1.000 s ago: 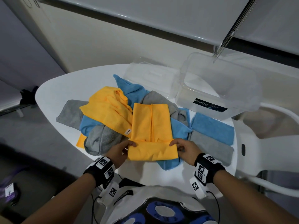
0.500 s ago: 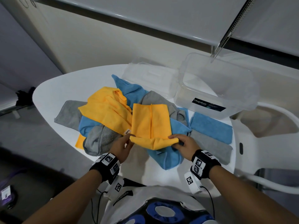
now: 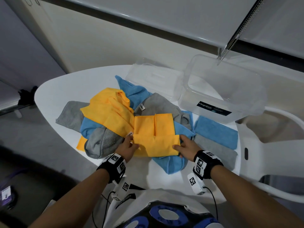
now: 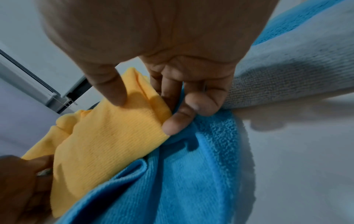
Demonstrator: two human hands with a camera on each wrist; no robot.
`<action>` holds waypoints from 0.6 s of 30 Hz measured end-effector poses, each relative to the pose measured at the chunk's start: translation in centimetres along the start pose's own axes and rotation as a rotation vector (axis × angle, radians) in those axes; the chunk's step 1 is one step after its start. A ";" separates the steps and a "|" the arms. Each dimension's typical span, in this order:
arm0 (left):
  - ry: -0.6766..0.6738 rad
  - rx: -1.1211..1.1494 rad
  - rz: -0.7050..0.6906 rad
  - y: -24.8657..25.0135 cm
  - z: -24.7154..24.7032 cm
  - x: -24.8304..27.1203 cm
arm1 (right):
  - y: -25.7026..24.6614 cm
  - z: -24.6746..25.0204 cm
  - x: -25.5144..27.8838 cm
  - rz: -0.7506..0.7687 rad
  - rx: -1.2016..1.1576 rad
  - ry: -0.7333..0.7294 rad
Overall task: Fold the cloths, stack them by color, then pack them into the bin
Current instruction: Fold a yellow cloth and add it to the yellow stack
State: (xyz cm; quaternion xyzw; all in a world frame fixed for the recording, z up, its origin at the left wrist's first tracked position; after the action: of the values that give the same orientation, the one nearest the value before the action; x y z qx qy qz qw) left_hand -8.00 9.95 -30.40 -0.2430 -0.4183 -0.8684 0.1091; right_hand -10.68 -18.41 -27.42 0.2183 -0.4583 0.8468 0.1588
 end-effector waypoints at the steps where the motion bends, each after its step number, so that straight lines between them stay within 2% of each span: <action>1: 0.006 -0.030 -0.021 0.0 -0.1 -0.1 | -0.3 -0.1 0.1 0.020 -0.009 -0.009; 3: 0.025 -0.142 -0.070 0.0 -0.1 -0.2 | -0.5 -0.1 0.2 0.047 0.002 0.002; 6: 0.053 -0.216 -0.120 -0.2 -0.1 -0.2 | 0.0 0.2 -0.3 0.071 0.143 0.057; 10: 0.040 -0.266 -0.104 -0.5 -0.7 -0.6 | 0.8 0.0 -0.7 0.066 0.286 0.041; 15: 0.048 -0.264 -0.062 -0.5 -0.4 -1.0 | 0.3 0.0 -0.8 0.063 0.400 0.065; 18: 0.096 -0.182 -0.077 0.1 0.1 -0.4 | 0.0 0.1 -0.5 0.086 0.388 0.086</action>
State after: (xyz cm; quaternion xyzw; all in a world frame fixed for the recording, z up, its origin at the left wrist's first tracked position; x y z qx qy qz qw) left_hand -7.54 9.98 -30.49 -0.1937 -0.3411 -0.9169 0.0733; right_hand -10.24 -18.53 -27.58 0.1887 -0.2884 0.9337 0.0967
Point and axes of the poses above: each hand's wrist, its own x-axis away from the middle knuckle, its own z-axis out of the back of the hand, y = z × x, the point moved 7 cm from there along -x, towards the middle knuckle, and after that the axes turned 7 degrees about y, right-handed, at the moved point
